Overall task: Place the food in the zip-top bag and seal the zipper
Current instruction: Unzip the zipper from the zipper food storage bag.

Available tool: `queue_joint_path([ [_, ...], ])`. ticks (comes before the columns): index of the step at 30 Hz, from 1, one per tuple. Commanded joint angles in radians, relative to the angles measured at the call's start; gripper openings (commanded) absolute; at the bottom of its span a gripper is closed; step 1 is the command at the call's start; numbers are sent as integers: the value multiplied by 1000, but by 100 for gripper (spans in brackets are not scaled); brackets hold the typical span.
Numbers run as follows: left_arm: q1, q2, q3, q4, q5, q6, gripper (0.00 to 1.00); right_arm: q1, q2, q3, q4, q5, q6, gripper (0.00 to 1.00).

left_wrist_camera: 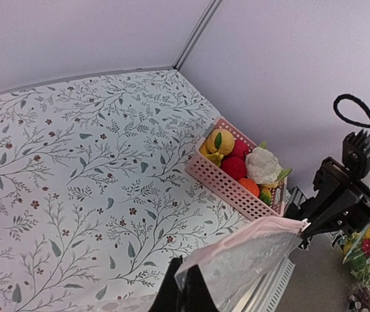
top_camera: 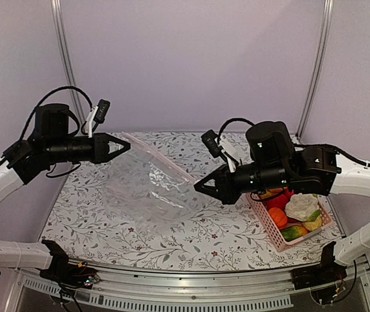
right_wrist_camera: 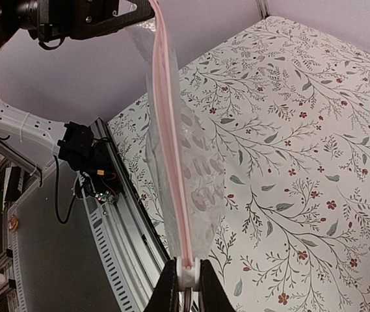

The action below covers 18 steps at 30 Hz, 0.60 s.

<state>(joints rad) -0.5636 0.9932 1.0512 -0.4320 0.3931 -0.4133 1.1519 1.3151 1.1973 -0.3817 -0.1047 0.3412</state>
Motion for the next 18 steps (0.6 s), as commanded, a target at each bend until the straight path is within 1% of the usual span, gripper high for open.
queue_joint_path([
  [1,40,-14,-11,0,-27,1,0,2,-26,-18,-49,17,7,0],
  [18,72,-16,-17,-7,-13,4,0,3,-28,-23,-51,26,7,0],
])
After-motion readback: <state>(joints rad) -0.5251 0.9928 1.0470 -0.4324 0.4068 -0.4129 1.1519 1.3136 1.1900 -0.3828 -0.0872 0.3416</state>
